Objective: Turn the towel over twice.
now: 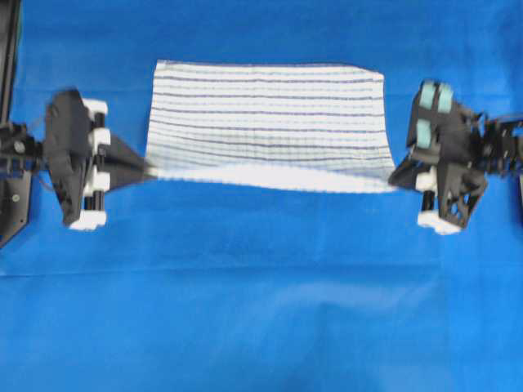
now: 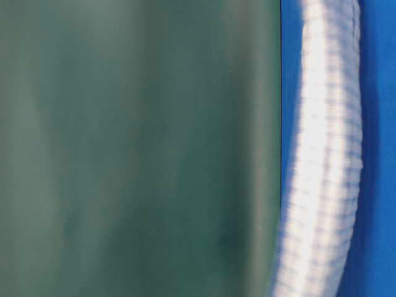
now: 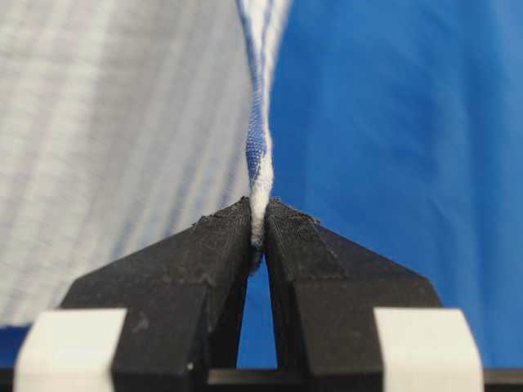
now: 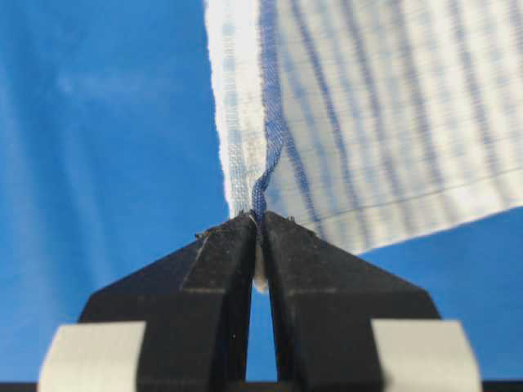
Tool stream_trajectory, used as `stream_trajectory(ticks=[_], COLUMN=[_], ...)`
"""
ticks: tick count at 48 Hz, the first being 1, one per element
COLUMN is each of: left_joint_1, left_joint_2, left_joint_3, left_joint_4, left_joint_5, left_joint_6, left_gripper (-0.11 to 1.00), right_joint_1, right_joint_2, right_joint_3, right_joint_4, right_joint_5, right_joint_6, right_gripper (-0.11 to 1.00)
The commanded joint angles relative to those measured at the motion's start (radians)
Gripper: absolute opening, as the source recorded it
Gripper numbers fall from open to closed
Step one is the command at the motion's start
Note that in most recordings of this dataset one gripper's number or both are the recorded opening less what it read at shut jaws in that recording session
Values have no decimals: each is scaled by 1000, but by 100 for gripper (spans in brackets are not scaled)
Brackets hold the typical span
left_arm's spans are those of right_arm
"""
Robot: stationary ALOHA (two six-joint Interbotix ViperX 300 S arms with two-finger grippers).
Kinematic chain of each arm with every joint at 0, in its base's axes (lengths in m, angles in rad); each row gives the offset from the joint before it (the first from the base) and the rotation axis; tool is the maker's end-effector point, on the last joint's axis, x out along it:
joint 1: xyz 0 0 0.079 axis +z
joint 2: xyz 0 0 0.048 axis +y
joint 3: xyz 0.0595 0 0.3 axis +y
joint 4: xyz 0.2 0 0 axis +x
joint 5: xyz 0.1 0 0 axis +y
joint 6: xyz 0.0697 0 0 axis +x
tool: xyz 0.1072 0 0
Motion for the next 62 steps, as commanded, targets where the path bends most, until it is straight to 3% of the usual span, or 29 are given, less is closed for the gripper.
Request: stream_trajectory(ticks=[1,11,19,35,56,60,62], left_joint_1=[-71,-181,-213,-222,-204,-204,-204], left_joint_2=[37,127,186,224,227,225,224], left_joint_3=[-14,-34,-57,-80,-107,-120,-127], left_joint_4=[0,0,0,0,-2,-2,-2], left_joint_5=[11,31,35,115,115,120,124], left_joint_6=[3,2,2,3,2,2,3], left_gripper=[4,4,4,4,4,13,22], right_joint_1=[51,161,204,209,209,209,209], right_joint_2=[25,109,158,206,221,219,219], right_joint_3=[-8,-15,-25,-31,-48,-52,-57], right_joint_4=[2,2,-2,-2,-3,-5,-5], right_joint_5=[-34,-67,-81,-115,-117,-115,-115], right_joint_6=[37,150,209,215,215,215,212], right_gripper=[7,7,7,7,8,9,16])
